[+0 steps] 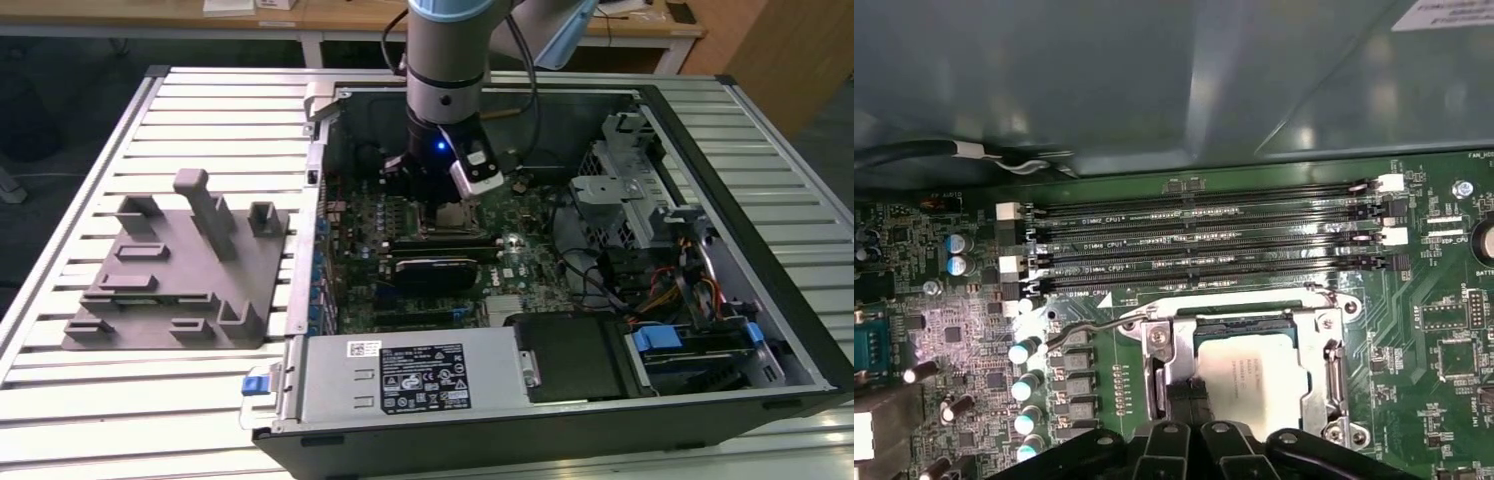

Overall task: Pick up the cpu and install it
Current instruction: 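Close the cpu cover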

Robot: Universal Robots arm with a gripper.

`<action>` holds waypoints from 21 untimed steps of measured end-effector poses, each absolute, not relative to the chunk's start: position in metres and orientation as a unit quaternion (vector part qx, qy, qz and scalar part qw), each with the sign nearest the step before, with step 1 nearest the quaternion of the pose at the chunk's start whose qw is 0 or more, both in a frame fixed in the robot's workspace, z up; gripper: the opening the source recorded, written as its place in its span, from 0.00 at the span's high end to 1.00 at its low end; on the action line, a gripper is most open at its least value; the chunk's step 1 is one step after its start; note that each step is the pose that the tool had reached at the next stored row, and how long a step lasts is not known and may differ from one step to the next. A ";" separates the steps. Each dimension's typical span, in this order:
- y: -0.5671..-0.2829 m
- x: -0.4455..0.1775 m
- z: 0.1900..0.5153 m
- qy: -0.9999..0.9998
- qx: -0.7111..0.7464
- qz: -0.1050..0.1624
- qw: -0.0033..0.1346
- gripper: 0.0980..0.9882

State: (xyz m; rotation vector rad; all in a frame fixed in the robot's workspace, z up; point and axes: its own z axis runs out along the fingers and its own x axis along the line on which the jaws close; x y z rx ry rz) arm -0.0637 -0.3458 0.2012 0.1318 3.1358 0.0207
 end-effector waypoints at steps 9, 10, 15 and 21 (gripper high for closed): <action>-0.346 -0.064 0.210 0.999 0.042 0.007 0.001 0.99; -0.346 -0.064 0.212 0.999 0.042 0.007 0.001 0.99; -0.346 -0.064 0.222 0.999 0.042 0.007 0.002 0.99; -0.346 -0.064 0.223 0.999 0.042 0.007 0.002 0.99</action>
